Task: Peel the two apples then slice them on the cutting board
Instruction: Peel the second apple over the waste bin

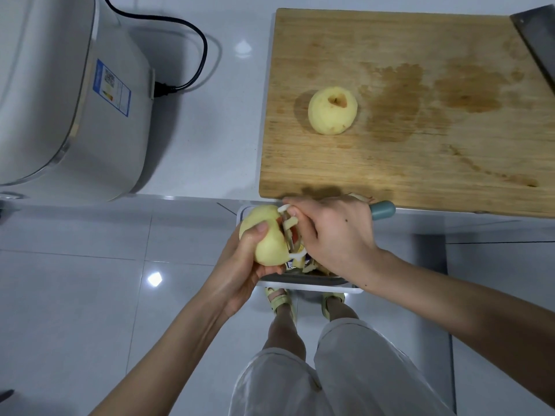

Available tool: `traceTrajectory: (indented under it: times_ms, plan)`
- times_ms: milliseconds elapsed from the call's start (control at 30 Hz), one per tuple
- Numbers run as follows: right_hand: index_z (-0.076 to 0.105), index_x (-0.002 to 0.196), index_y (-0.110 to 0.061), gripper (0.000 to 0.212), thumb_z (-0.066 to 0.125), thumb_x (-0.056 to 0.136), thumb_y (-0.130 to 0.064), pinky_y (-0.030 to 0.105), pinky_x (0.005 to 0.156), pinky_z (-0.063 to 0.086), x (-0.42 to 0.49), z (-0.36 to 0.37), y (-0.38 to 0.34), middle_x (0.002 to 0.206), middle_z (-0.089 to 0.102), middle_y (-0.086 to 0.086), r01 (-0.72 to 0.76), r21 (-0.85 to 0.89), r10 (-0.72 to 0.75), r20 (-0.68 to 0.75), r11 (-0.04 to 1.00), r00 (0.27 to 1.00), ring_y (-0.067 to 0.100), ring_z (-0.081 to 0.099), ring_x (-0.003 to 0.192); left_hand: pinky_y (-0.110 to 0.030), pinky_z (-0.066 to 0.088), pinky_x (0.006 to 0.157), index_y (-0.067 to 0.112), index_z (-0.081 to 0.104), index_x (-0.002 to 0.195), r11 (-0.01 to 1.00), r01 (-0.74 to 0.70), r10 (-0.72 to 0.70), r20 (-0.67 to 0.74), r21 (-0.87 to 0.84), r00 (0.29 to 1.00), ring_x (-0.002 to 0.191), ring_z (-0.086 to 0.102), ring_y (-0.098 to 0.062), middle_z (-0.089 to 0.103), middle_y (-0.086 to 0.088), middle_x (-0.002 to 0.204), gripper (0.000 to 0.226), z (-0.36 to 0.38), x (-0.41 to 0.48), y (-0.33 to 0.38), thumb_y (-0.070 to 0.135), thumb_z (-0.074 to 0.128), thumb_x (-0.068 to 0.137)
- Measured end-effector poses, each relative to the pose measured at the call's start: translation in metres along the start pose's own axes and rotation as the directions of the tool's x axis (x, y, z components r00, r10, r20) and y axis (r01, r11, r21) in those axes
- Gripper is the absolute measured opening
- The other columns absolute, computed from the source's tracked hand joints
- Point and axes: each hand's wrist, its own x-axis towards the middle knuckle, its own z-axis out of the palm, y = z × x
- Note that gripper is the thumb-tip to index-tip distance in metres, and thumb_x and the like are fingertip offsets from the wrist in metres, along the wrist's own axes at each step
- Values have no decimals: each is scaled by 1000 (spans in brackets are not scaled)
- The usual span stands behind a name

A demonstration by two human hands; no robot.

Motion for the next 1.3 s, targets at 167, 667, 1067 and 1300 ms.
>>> traceTrajectory:
  times_ms: [167, 667, 1067, 1300]
  plan:
    - [75, 80, -18, 29, 46, 85, -22, 17, 51, 28, -1, 1, 9, 44, 56, -5, 56, 0, -56, 22, 998, 998, 18, 52, 38, -28, 52, 50, 10, 61, 111, 999, 47, -47, -15, 15, 999, 70, 65, -22, 67, -10, 84, 49, 3, -3, 1, 42, 55, 73]
    - [58, 119, -16, 65, 16, 95, -60, 26, 64, 49, -4, 24, 26, 84, 65, 3, -874, -1, 475, 840, 487, 264, 12, 60, 60, -23, 50, 42, 13, 58, 117, 975, 219, -217, 42, -30, 975, 93, 61, -37, 66, -21, 104, 56, -8, -1, 19, 48, 62, 73]
    - [57, 82, -10, 19, 46, 94, -19, 24, 45, 32, -32, 45, 43, 70, 53, 1, -572, -194, 562, 587, 797, 583, 20, 57, 69, -24, 49, 45, 17, 61, 108, 964, 237, -236, -21, 124, 971, 86, 62, -27, 66, -13, 95, 52, -8, 11, 22, 49, 65, 68]
    - [53, 110, -13, 16, 46, 97, -9, 23, 36, 37, -14, -8, 72, 72, 59, -1, -822, 449, 703, 453, 351, 548, 15, 54, 44, -21, 50, 48, 18, 62, 110, 964, 212, -215, -1, 162, 977, 87, 63, -24, 67, -8, 94, 56, -6, 15, 29, 49, 66, 64]
